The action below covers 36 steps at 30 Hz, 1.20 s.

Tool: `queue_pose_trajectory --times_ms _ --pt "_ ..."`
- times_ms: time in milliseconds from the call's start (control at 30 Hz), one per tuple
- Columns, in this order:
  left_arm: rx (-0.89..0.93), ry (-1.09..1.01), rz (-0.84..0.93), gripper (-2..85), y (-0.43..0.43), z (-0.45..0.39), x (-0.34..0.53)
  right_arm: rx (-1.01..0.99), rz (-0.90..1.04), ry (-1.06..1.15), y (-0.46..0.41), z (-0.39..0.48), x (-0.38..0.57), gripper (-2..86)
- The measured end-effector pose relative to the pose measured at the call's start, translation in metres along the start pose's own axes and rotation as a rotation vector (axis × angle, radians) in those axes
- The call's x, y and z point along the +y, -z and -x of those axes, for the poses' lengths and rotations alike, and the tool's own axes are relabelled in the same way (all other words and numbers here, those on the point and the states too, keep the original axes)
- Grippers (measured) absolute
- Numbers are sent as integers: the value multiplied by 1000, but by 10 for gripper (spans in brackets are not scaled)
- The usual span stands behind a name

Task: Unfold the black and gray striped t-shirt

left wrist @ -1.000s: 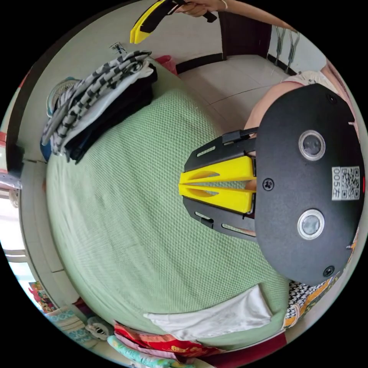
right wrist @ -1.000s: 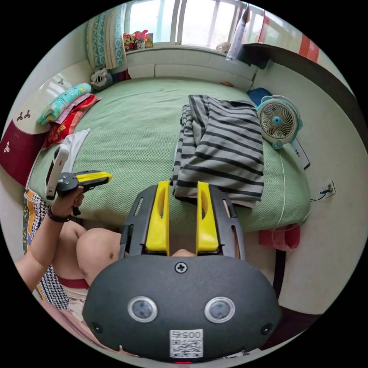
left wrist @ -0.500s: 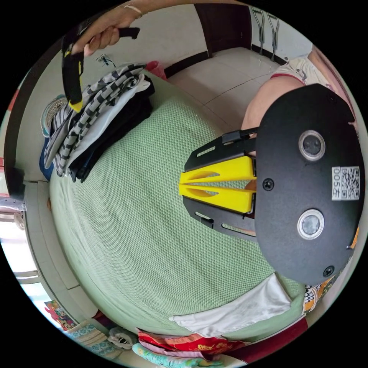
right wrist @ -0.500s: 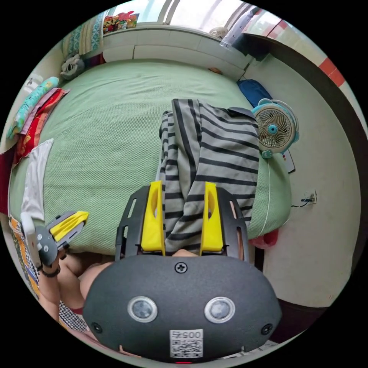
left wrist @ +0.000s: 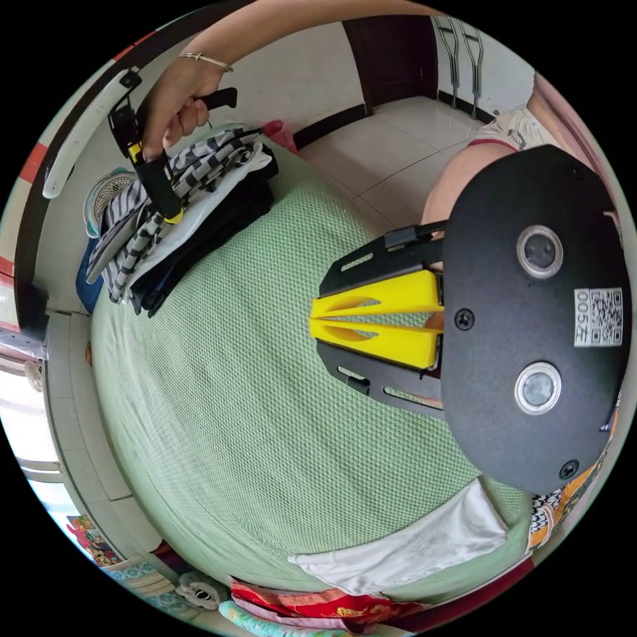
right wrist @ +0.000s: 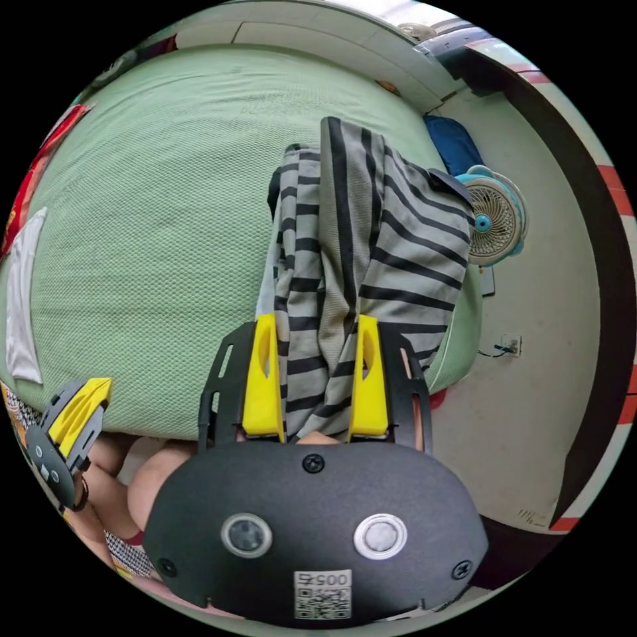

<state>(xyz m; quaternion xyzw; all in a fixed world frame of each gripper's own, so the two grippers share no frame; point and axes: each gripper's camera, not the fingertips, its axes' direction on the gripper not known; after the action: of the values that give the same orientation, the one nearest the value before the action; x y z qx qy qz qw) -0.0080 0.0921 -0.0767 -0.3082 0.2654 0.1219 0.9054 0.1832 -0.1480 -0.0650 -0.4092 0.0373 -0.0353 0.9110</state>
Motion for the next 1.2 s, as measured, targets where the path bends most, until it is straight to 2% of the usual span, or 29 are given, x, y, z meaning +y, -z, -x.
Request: queue_pose_trajectory --times_ms 100,333,600,900,1200 --pt "-12 -1 -4 -6 1 4 3 -18 -1 0 3 -11 -6 101" --pt "-11 14 2 -5 1 19 8 -225 -71 -87 18 -67 -4 11" --pt "-4 21 3 -4 2 30 9 -291 -86 -111 20 -86 -6 -1" --pt "23 34 -31 -5 17 47 14 -313 -170 -91 67 -87 -15 -7" --pt "41 86 -58 -5 34 79 31 -385 -230 44 99 -32 -34 -8"
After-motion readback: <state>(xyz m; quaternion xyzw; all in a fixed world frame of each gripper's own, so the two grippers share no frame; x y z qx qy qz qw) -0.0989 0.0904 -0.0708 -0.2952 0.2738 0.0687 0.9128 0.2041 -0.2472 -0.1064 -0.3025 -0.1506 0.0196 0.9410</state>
